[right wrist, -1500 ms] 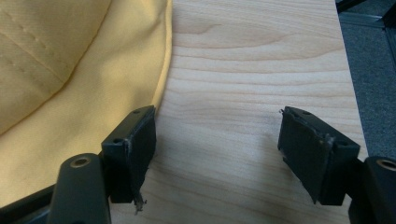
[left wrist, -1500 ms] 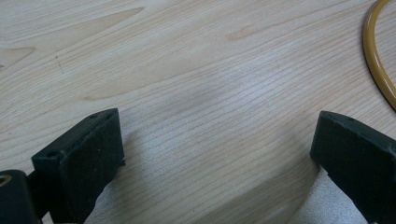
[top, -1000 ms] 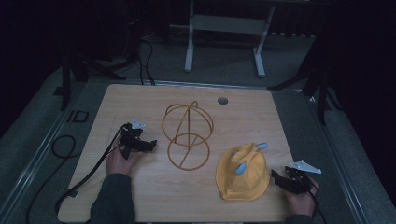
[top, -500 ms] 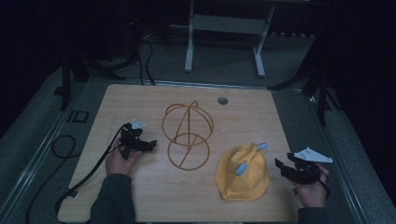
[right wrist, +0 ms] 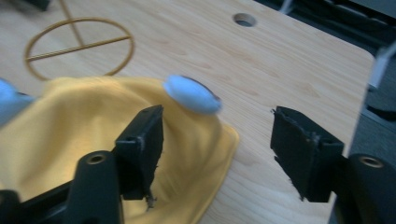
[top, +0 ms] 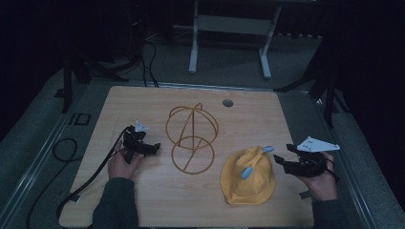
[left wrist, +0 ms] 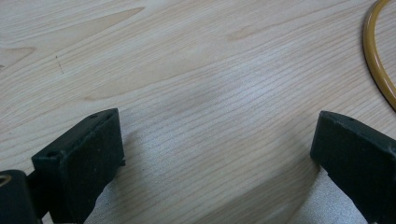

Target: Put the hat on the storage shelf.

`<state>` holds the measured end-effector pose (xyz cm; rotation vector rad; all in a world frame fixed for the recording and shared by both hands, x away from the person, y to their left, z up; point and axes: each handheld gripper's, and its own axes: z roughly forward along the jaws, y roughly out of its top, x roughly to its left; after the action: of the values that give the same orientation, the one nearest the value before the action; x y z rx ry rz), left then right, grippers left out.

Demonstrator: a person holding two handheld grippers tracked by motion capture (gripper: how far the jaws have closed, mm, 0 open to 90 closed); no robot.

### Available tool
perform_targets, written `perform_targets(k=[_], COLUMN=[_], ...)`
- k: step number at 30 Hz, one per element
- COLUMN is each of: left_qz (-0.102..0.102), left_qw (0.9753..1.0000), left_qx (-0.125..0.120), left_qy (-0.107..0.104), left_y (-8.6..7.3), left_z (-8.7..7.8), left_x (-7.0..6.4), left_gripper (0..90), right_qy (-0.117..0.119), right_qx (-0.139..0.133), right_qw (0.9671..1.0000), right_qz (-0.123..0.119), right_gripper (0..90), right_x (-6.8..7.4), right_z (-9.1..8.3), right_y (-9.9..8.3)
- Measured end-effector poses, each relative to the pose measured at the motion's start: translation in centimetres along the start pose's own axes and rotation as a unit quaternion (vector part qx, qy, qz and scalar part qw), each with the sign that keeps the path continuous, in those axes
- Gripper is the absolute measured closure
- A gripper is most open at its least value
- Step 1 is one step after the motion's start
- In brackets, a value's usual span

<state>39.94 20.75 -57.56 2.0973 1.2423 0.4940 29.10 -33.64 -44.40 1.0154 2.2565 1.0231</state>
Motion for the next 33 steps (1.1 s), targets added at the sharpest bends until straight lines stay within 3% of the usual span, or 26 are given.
perform_targets(k=[5, 10, 15, 22, 33], left_qz=[0.000, 0.000, 0.000, 0.000, 0.000], left_qw=[1.0000, 1.0000, 1.0000, 1.0000, 1.0000], left_qx=[0.000, 0.000, 0.000, 0.000, 0.000], left_qy=[0.000, 0.000, 0.000, 0.000, 0.000], left_y=[0.0, 0.0, 0.0, 0.0, 0.0], left_z=[0.0, 0.0, 0.0, 0.0, 0.0], left_x=[0.0, 0.0, 0.0, 0.0, 0.0], left_gripper=[2.4, 2.4, 2.4, 2.4, 2.4], right_qy=[0.030, 0.043, 0.060, 0.090, 0.147], right_qx=[0.026, 0.041, 0.045, 0.056, 0.053], right_qw=[0.9981, 0.9948, 0.9920, 0.9854, 0.9747], right_qz=[-0.047, -0.082, -0.102, -0.133, -0.160], right_gripper=[30.2, 29.8, 34.2, 34.8, 25.4], right_x=[0.7, 1.5, 2.0, 2.4, 2.7], right_z=[0.5, 1.0, 1.2, 1.7, 3.0], right_y=[1.5, 2.7, 3.6, 4.6, 5.3])
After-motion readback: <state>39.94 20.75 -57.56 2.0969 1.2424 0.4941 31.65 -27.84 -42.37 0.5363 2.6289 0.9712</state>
